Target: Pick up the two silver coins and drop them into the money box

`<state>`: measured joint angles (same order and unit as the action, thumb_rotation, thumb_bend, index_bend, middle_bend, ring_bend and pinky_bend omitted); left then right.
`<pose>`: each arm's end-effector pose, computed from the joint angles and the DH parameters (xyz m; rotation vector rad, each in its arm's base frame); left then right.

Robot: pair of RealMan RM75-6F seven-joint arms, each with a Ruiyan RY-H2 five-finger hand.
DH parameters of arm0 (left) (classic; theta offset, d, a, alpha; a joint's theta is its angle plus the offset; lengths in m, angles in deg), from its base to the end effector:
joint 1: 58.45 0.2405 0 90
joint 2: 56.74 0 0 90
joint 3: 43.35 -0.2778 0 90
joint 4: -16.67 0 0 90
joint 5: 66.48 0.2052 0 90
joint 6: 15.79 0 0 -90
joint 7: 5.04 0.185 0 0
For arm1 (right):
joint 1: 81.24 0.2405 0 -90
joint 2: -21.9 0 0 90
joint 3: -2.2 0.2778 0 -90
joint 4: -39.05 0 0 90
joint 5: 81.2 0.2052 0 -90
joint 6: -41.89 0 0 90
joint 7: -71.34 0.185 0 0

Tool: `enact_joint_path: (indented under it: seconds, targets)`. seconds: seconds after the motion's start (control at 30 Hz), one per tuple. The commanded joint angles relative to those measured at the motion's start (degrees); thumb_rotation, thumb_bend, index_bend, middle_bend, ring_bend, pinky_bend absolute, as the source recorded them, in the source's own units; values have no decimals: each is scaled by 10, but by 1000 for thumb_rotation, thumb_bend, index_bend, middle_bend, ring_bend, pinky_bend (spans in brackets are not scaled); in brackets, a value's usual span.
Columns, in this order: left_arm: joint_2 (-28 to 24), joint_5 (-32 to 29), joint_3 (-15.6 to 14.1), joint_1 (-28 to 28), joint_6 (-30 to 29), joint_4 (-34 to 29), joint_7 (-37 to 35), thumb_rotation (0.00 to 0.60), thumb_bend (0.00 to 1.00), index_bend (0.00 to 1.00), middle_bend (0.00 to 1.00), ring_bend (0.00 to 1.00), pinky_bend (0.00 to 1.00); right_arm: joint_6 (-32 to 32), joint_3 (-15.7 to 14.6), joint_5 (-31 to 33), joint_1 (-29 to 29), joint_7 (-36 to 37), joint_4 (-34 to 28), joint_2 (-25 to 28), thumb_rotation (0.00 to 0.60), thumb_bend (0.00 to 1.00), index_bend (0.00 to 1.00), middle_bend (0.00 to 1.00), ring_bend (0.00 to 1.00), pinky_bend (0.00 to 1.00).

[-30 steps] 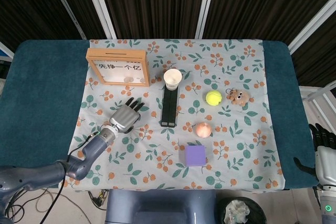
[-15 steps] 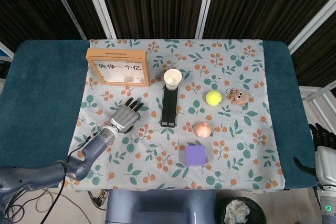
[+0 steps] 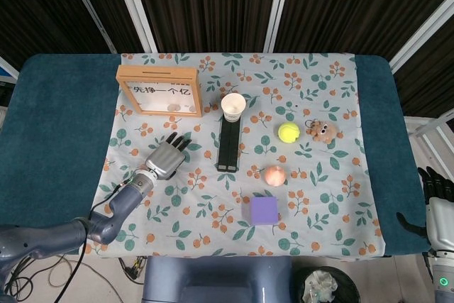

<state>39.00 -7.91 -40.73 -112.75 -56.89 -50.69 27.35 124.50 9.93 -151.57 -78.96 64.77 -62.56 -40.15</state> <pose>-0.1604 0.4238 -0.0936 -2.1775 -0.5893 -0.5031 -0.3487 -0.2171 0.1907 1.1307 -1.0415 0.7749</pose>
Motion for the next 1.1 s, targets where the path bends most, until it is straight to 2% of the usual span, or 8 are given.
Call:
enact_joint_path:
  seconds: [0.03,0.17,0.6,0.9,1.1]
  targets:
    - [-1,-3,1,1,1,-1,-2,600,451,605,35,0,0,0,0,0,0,0,0,0,600,261,6,1,0,0]
    - [-2,-5,2,0,1,0,-1,600,499,606,36,0,0,-1,0,1,0,1,-1,0,600,262,11,1,0,0]
    - [-7,-8,11,-2,4,-5,-17,600,525,658,80,0,0,-2,0,2,0,2,-2,1,600,262,17,2,0,0]
    - [-94,-9,56,-8,-36,-123,-24,600,549,660,86,0,0,-3,0,3,1,0,-1,1,600,261,16,1,0,0]
    - [-199,-50,110,-28,-37,-231,-23,600,558,660,89,0,0,0,0,1,0,-1,0,0,600,261,17,1,0,0]
